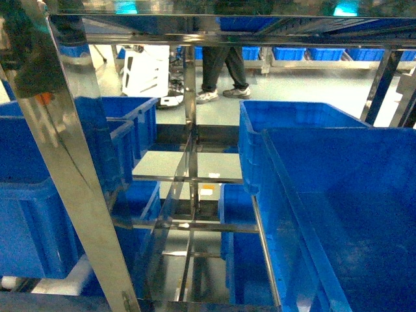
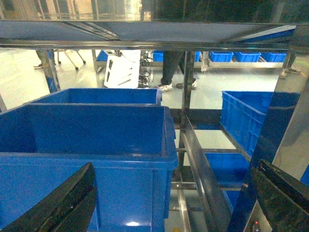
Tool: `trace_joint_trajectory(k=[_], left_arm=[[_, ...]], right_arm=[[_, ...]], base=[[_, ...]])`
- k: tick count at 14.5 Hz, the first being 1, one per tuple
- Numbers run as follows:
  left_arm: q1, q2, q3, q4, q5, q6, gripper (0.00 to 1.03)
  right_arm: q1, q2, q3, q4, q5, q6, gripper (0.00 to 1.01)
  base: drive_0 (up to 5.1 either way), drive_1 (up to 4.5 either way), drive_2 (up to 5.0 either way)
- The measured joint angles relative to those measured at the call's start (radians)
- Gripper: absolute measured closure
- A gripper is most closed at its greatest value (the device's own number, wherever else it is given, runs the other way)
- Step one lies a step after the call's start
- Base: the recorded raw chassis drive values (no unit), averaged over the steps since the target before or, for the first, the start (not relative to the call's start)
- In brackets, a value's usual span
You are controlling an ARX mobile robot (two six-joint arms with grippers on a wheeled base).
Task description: Pick red block from blue box to shelf
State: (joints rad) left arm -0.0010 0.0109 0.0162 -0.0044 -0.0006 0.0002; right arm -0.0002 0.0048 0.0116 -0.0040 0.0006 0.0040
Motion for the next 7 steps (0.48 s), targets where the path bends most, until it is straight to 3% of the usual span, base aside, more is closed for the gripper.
trace_joint_trajectory(k=[6, 7], left_arm=[[0.000, 0.000, 0.000, 0.000, 0.000, 0.000, 0.05], [0.000, 0.000, 0.000, 0.000, 0.000, 0.000, 0.05]], right_arm=[[0.000, 0.000, 0.000, -0.001, 0.000, 0.000, 0.74], [0.066, 0.071, 0.050, -0.146, 0.142, -0.031, 0.74]], base=[[0.0, 0.00, 0.0], [0.0, 0.00, 0.0]])
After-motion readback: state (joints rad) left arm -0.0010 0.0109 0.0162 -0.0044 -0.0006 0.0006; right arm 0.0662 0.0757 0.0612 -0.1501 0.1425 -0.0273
